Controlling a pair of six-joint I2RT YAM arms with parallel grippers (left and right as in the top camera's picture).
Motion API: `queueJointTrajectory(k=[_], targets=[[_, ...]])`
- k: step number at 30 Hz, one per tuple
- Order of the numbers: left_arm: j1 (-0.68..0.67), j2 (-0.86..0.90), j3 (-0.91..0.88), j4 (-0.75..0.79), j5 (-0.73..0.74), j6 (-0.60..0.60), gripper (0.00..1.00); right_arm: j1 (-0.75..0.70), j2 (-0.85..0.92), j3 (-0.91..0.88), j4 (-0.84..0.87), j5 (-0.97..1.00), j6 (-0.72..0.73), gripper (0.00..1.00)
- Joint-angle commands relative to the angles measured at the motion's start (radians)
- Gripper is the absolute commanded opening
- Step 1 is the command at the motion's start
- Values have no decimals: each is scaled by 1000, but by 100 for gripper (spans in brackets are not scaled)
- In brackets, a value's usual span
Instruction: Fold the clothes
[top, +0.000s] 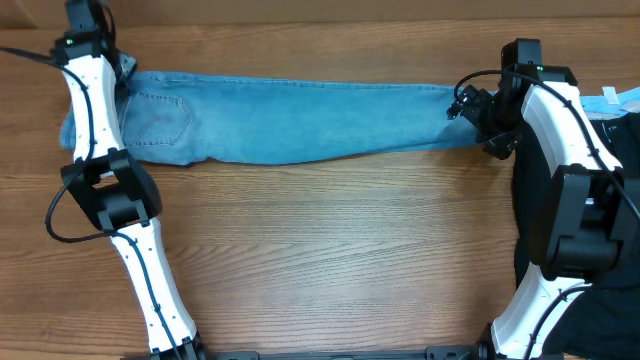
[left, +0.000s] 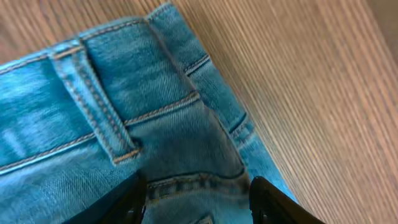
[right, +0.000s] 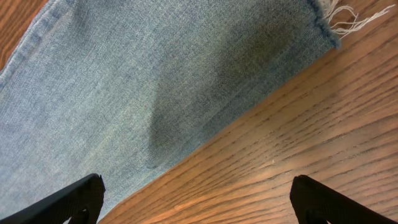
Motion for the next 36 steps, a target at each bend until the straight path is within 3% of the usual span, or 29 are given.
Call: queueJointTrajectory(k=[1,3,11,12,13,16,17,18,22,25,27,30,31,33,34,35,36], targets=[[10,36,2,18,16,-28,47,3,1,-3,2,10,3,100],[10,37,2,16,16,-27,6,3,1,-3,2,10,3,100],[12,8,113,-17,16,-16,4,3,1,-3,2,10,3,100],[12,8,113,-24,16,-17,18,3,1,-3,2,10,3,100],[12,8,113,-39,12,-31,23,3,1,-3,2,10,3,100],[14,9,113,-45,13,-104,25,3,1,-3,2,10,3,100],[14,10,113,-44,13,-107,43,3,1,-3,2,10,3,100],[13,11,113,-44,11,-111,52,3,1,-3,2,10,3,100],[12,11,34,-8,-7,-174,57,3,1,-3,2,10,3,100],[12,11,10,16,-10,-174,40,3,1,-3,2,10,3,100],[12,11,7,16,-11,-174,39,3,1,-3,2,10,3,100],[12,11,6,11,-10,-174,15,3,1,-3,2,10,3,100],[12,11,6,2,-9,-174,13,3,1,-3,2,10,3,100],[12,11,6,-12,-10,-174,15,3,1,-3,2,10,3,100],[12,11,6,-11,-10,-183,36,3,1,-3,2,10,3,100],[12,11,6,-8,-10,-190,50,3,1,-3,2,10,3,100],[12,11,3,-2,-10,-192,53,3,1,-3,2,10,3,100]])
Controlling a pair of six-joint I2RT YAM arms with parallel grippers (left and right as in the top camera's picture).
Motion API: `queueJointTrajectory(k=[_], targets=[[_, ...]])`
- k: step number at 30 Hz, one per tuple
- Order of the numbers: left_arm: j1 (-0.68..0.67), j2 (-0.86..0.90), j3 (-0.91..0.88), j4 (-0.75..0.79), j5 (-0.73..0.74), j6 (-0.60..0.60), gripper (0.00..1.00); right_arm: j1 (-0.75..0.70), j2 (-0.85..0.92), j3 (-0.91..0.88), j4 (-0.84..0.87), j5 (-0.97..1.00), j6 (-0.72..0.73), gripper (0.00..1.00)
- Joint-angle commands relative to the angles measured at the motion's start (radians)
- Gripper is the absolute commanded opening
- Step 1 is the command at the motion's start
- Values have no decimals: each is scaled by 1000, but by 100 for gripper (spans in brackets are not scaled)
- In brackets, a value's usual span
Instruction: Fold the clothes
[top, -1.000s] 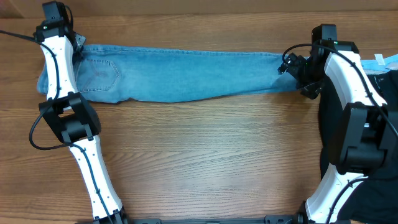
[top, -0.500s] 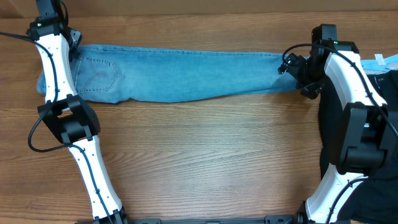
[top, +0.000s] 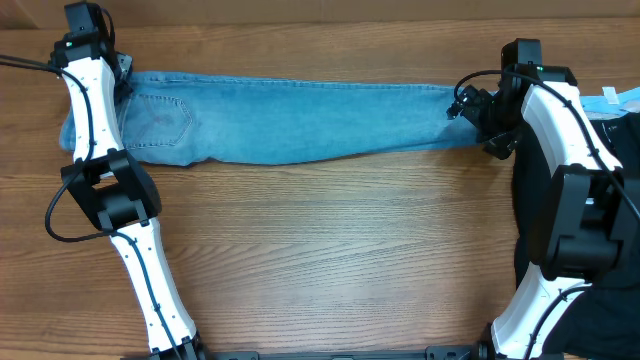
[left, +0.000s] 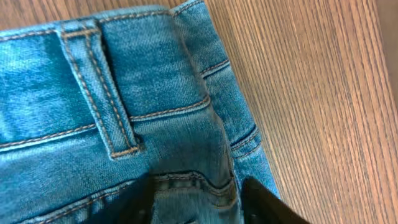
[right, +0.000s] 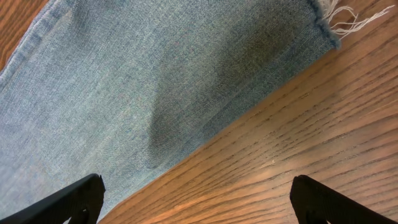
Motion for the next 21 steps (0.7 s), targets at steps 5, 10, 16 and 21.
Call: queueJointTrajectory(k=[5,10,16,21], targets=[[5,-7,-74,46,-21,-14,46,3,1,-3,2,11,4,100],[5,-8,-68,77,31,-10,4,3,1,-3,2,11,4,100],[8,-8,66,123,137,40,4,3,1,-3,2,11,4,100],[-7,-7,8,148,-38,51,4,3,1,-3,2,11,3,100]])
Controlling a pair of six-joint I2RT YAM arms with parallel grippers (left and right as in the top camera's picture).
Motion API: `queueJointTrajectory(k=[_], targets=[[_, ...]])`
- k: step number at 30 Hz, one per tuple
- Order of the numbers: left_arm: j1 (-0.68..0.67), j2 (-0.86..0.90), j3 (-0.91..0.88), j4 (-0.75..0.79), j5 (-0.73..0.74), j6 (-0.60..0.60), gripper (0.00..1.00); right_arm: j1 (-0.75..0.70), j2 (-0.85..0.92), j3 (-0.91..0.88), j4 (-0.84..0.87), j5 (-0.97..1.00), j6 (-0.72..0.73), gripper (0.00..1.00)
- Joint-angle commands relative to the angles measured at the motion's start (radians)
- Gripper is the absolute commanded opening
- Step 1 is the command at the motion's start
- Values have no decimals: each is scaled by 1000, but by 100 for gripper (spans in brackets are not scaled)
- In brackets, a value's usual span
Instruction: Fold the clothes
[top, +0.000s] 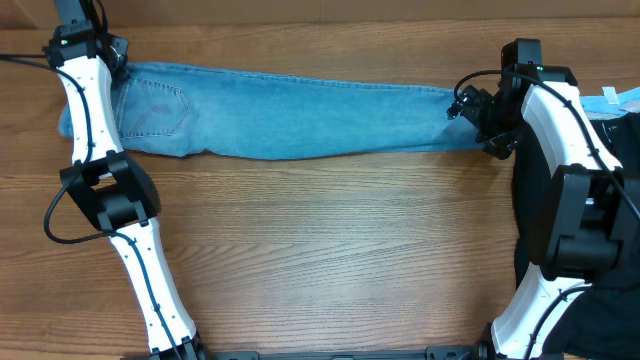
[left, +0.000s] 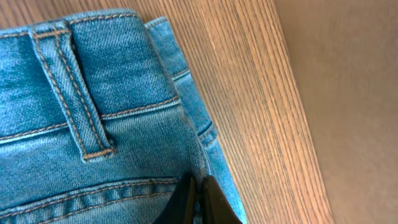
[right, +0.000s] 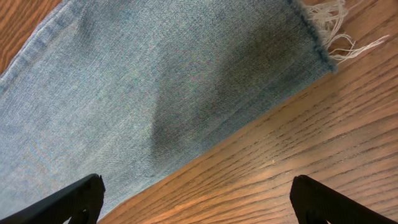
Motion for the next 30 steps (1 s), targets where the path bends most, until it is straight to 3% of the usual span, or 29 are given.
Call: queueJointTrajectory(k=[1,2,3,4,5,6,9,12,14,16,19,23,24,26,27,28,29,30], targets=[[-17,-7,-81,69,-139,59,4,3,1,-3,3,10,2,100],[-21,-7,-134,113,-140,70,14,3,1,-3,3,10,2,100],[-26,-7,-195,179,-132,98,36,3,1,-3,3,10,2,100],[-27,-7,-212,222,-97,161,52,3,1,-3,3,10,1,100],[-27,-13,-190,255,-41,259,76,3,1,-3,3,10,1,100],[-27,-19,-154,241,-30,289,85,3,1,-3,3,10,2,100],[-32,-37,27,104,-26,307,96,3,1,-3,3,10,1,100],[-42,-66,249,-132,-27,317,96,3,1,-3,3,10,2,100],[-47,-70,328,-306,-21,335,84,3,1,-3,51,39,-14,100],[-46,-66,315,-476,39,363,72,3,1,-3,280,62,-18,100],[-44,-64,250,-579,52,447,77,3,1,-3,360,58,-18,100],[-34,-64,209,-652,71,535,83,3,1,-3,274,-124,-45,100],[-32,-64,205,-652,77,566,83,3,1,-3,249,-139,-116,90],[-28,-64,205,-654,78,634,84,19,2,-3,287,-215,-219,50],[-28,-64,205,-660,78,641,84,34,3,-3,306,-214,-233,20],[-28,-64,205,-666,77,641,84,55,11,-3,327,-183,-233,4],[-27,-64,205,-666,77,641,80,80,27,-3,341,-143,-235,4],[-27,-64,205,-666,79,649,70,109,49,-3,357,-120,-262,4]])
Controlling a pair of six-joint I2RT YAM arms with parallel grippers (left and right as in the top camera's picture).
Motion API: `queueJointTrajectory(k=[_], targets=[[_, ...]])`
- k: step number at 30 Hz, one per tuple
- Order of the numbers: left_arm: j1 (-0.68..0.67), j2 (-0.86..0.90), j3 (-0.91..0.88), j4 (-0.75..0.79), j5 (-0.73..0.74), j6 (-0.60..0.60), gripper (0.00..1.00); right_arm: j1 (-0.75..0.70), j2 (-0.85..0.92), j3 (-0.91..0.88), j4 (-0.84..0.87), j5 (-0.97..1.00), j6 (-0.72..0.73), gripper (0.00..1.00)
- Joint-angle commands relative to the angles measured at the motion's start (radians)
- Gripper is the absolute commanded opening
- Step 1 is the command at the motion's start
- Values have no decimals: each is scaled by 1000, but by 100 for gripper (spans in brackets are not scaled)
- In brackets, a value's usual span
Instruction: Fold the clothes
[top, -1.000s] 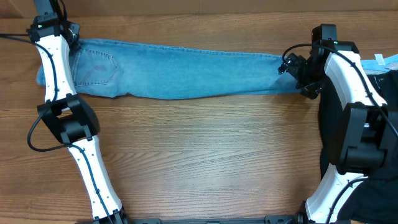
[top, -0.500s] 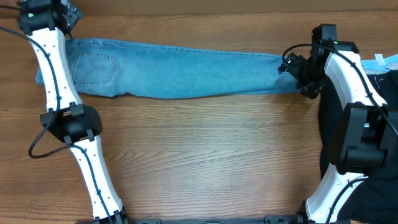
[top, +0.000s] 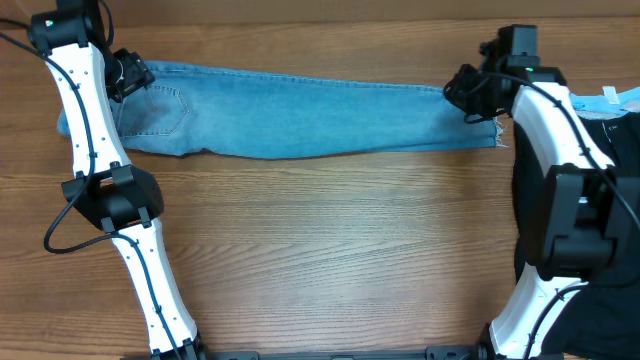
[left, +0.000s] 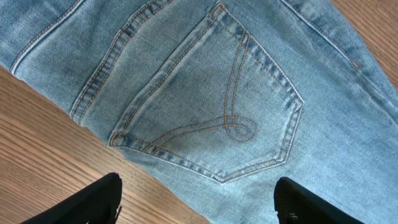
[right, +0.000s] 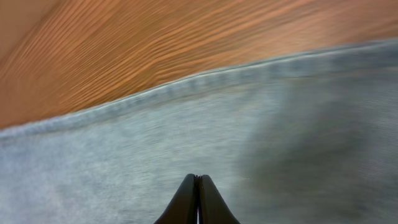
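Note:
A pair of light blue jeans (top: 300, 110) lies flat and stretched along the back of the wooden table (top: 330, 250), waist to the left and frayed hem (top: 497, 132) to the right. My left gripper (top: 135, 75) hovers over the seat with its jaws wide open; in the left wrist view the gripper (left: 199, 202) frames the back pocket (left: 217, 112). My right gripper (top: 462, 92) is at the far edge of the leg end. Its wrist view, blurred, shows the gripper (right: 198, 186) shut over flat denim (right: 124, 155), with no fabric visibly pinched.
A light blue item (top: 622, 97) and dark cloth (top: 612, 320) sit at the table's right edge, behind my right arm. A black cable (top: 50, 225) loops off my left arm. Bare wood fills the table in front of the jeans.
My left gripper was shut on the waistband corner; it is now open over the back pocket. My right gripper, open above the hem's near edge before, is now shut at the leg's far edge.
My left gripper stood open round the waistband corner, then narrower, then shut on it, with the waist shifted slightly back and left. My right gripper stayed open over the hem throughout. Now the left has let go and the right is shut.

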Motion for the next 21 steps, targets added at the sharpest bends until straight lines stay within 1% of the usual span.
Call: queueJointTrajectory(k=[1,2,3,5,7,8,11,14,18,19,21], targets=[[10,-2,-4,-4,12,52,56,82,69,9,40,61,-112,4],[8,-2,-5,-3,11,74,38,110,93,9,55,128,-115,4],[7,4,-5,0,6,86,28,126,109,9,64,175,-115,4],[8,36,-19,14,4,93,18,151,148,9,93,209,-119,4],[8,74,-32,43,-1,97,13,154,175,9,100,211,-123,4],[8,93,-34,51,-26,87,9,154,190,9,100,214,-130,4],[11,157,-44,67,-87,86,7,154,211,9,82,215,-130,4],[10,247,-44,58,-101,86,4,154,221,9,59,219,-130,4],[10,276,-42,-45,-102,57,4,154,224,9,-42,226,-130,4],[10,276,-43,-59,-93,53,4,154,224,9,-82,227,-130,4],[5,276,-46,-59,-4,68,4,154,224,9,-177,248,-129,4]])
